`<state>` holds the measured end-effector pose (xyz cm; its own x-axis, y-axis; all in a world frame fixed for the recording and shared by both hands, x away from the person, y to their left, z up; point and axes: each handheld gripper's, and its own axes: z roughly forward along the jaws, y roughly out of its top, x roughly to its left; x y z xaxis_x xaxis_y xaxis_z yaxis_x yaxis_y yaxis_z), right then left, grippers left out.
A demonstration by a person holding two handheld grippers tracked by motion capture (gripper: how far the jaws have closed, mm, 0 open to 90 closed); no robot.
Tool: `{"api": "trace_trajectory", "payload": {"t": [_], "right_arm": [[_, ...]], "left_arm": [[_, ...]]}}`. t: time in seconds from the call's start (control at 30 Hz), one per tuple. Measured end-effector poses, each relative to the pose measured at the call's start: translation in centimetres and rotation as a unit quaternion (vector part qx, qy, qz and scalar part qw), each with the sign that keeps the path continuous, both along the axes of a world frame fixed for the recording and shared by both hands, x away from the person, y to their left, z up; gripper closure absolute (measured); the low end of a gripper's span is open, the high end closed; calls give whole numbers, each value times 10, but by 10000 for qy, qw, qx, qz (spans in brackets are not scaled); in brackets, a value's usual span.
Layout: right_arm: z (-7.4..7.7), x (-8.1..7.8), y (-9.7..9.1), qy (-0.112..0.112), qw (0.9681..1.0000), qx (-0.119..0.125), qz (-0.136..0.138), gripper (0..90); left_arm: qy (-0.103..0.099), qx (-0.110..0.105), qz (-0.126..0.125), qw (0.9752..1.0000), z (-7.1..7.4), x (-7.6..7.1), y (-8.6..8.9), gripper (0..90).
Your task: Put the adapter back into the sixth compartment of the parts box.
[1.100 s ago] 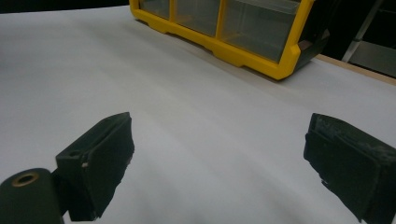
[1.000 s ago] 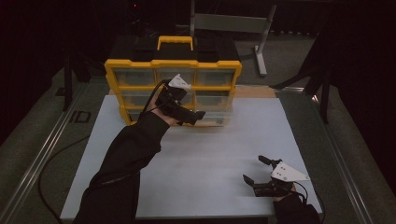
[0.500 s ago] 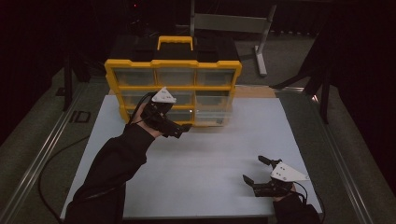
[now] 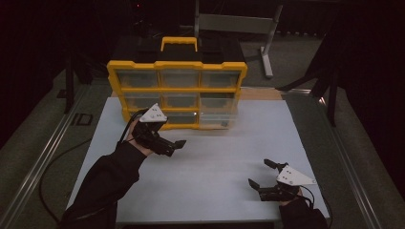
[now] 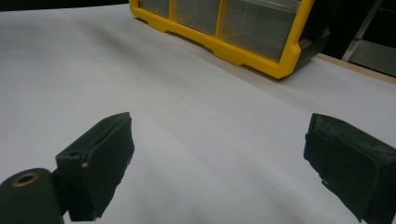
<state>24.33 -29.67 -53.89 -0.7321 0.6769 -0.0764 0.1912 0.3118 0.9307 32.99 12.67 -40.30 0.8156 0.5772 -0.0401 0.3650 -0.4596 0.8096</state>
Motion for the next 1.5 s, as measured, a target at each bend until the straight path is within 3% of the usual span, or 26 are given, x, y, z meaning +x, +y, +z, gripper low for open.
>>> {"api": "trace_trajectory", "payload": {"t": [0.5,0.97,1.17,1.33,1.5], "right_arm": [[0,0,0,9,10000,-19,-16,82],[0,0,0,-4,10000,-22,-28,82],[0,0,0,-7,10000,-31,-33,82],[0,0,0,25,10000,-39,-54,82],[0,0,0,18,10000,-35,-50,82]], "left_arm": [[172,16,-160,9997,-46,-25,17,0],[241,-2,-99,9997,-85,-50,38,0],[295,201,-72,9993,-105,-58,45,0],[353,131,-17,9993,-116,-64,53,0],[337,305,-50,9990,-125,-71,57,0]]}}
